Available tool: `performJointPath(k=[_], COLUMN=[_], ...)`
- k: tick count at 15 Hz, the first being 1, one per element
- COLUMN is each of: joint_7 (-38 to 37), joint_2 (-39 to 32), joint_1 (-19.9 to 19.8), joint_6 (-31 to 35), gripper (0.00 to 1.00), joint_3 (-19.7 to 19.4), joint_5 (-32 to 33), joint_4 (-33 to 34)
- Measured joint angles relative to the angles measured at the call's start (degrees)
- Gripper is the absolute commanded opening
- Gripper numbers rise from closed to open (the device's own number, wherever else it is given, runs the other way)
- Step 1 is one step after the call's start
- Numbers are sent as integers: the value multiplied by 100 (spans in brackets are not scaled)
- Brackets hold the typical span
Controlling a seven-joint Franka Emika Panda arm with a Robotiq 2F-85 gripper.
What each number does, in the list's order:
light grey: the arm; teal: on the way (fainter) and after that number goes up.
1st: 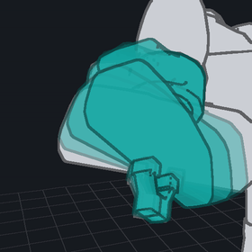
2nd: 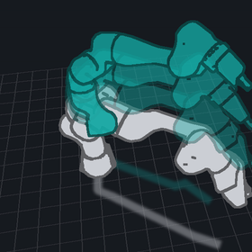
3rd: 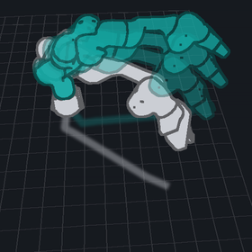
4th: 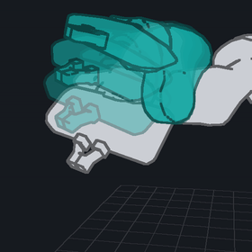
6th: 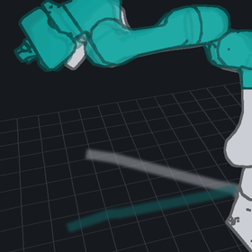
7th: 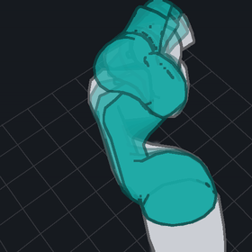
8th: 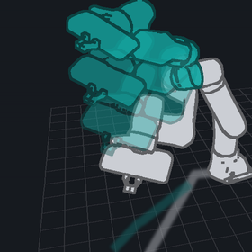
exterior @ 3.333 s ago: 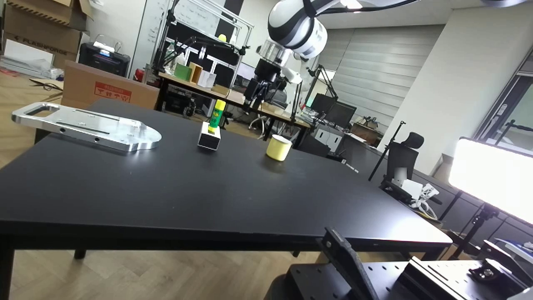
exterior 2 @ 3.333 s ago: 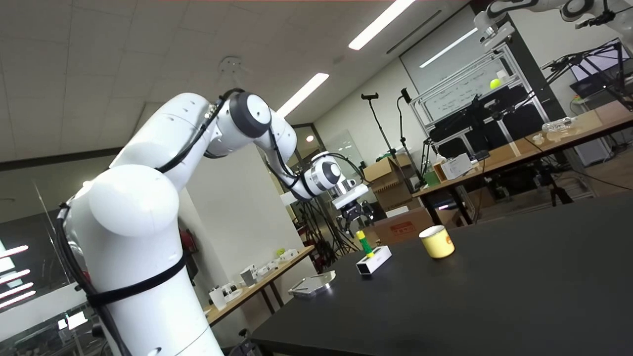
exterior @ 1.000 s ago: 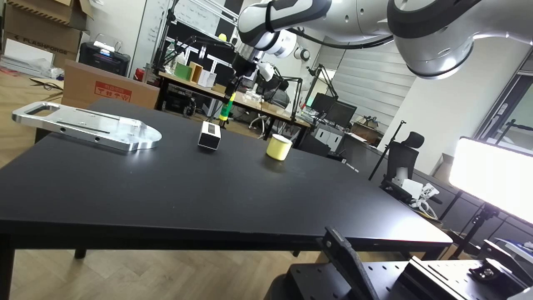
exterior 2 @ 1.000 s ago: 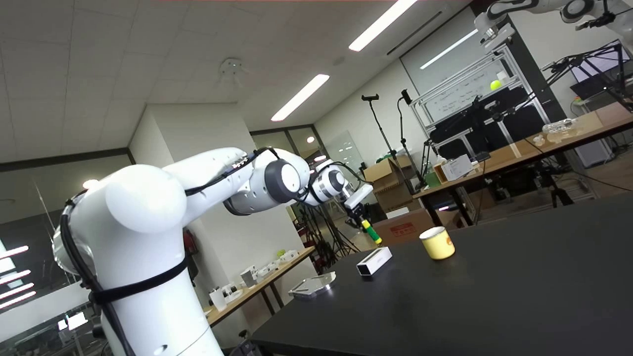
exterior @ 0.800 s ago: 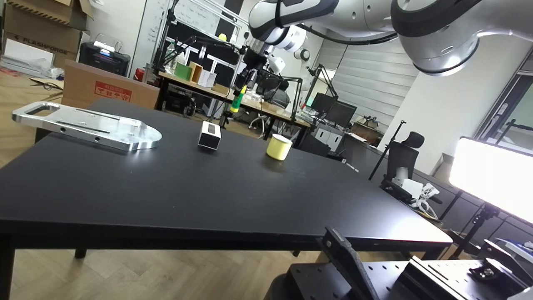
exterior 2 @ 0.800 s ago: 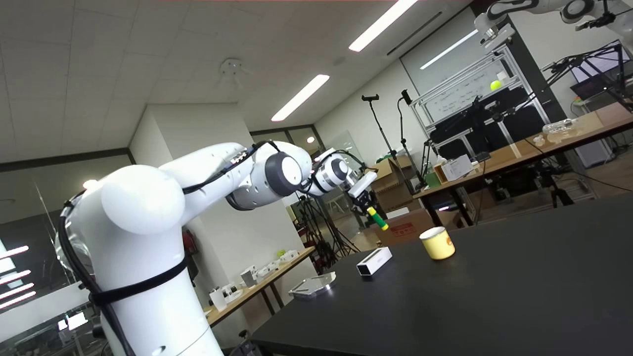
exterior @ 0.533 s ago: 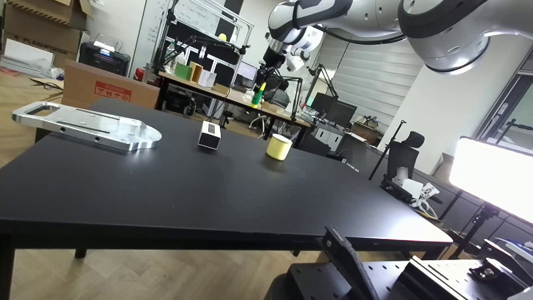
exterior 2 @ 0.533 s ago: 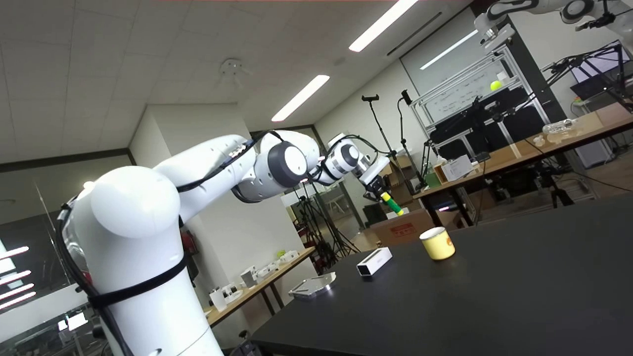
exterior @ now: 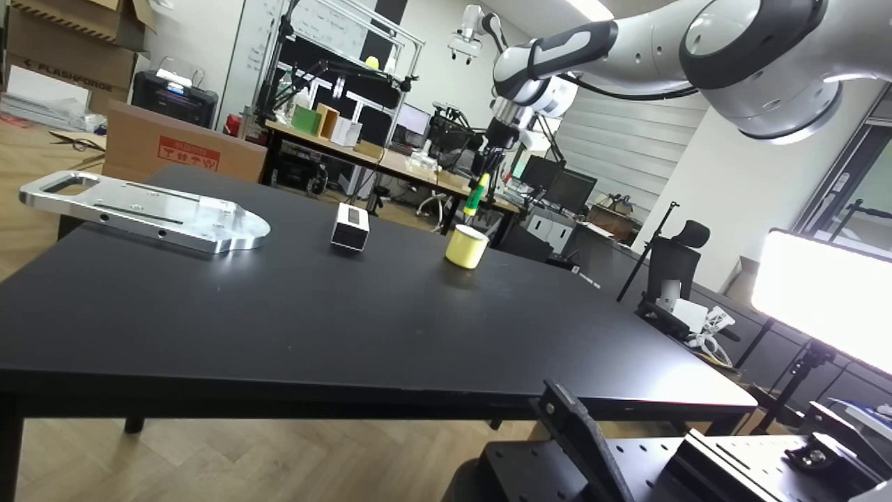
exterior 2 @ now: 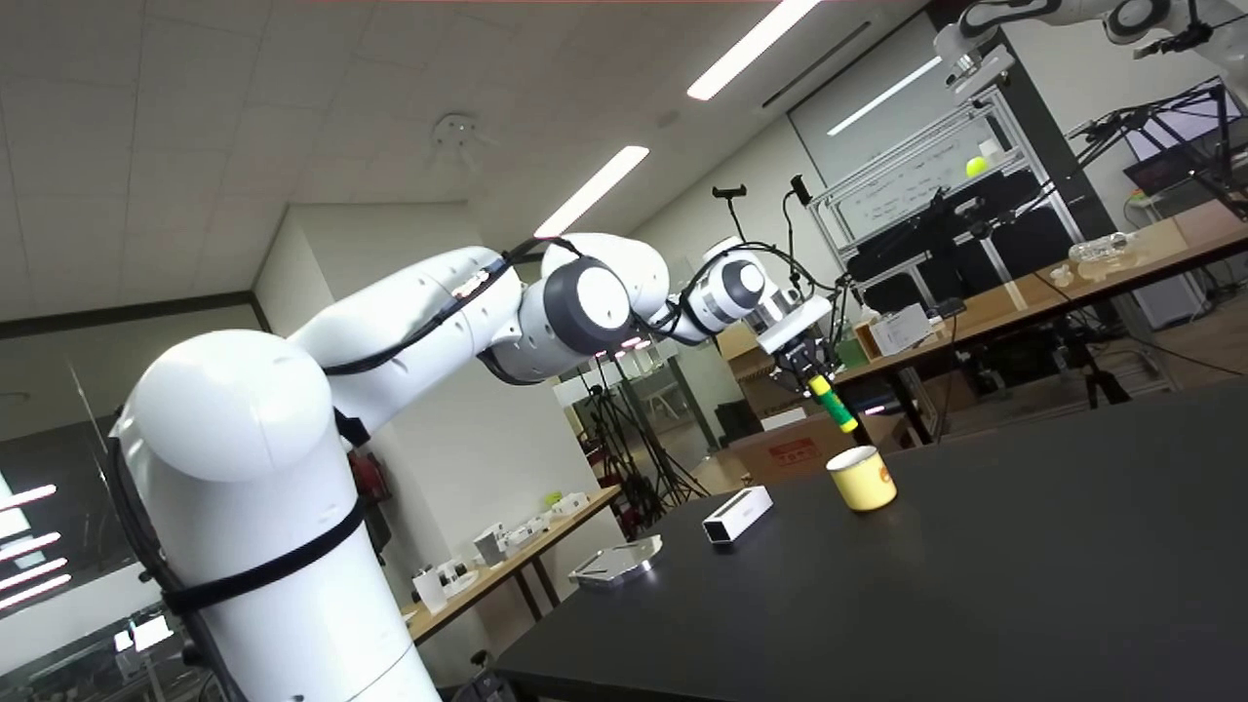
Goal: Put the glue stick in the yellow cup
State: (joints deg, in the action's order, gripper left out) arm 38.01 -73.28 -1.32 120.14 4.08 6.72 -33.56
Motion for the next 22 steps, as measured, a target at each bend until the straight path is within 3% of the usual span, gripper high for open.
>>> performJointPath(k=[7,17,18,19,22], joint_7=[-302,-335,-335,-336,-337], joint_2=[-3,-15,-14,-14,43], joint_1=[16,-112,-121,-128,-130], joint_6=[-514,505,531,575,878], gripper=[9,9,44,60,78], joint_3=[27,25,25,25,35], joint_5=[-244,-350,-358,-361,-370], joint_4=[-253,-994,-1051,-1104,-1259])
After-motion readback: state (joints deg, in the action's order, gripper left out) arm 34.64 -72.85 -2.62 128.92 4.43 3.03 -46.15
